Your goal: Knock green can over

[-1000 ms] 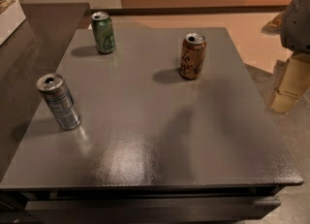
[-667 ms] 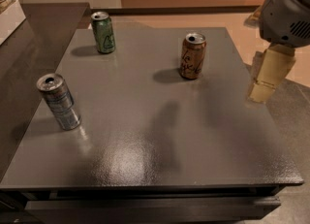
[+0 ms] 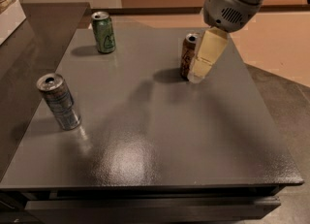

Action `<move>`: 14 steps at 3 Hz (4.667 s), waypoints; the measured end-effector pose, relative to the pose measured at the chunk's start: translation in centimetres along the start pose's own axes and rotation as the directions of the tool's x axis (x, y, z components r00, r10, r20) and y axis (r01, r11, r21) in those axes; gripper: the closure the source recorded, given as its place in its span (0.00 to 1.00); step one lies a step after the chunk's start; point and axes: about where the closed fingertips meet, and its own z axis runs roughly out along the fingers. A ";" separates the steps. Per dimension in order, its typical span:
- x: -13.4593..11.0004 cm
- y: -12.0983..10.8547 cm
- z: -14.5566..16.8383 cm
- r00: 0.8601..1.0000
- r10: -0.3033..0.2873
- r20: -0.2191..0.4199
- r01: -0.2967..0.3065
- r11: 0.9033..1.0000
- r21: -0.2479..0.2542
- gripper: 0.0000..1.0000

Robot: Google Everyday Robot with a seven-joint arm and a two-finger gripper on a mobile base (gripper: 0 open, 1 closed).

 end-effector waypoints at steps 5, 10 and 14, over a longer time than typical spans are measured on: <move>-17.4 -9.3 14.0 0.957 0.202 0.209 -0.221 0.973 0.072 0.00; -24.1 -15.2 22.2 0.861 0.398 0.318 -0.446 0.890 0.094 0.18; -22.1 -13.5 17.0 0.884 0.325 0.336 -0.366 0.928 0.067 1.00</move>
Offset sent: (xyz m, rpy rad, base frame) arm 0.1189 0.1371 -0.0180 0.2185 0.0153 -0.0806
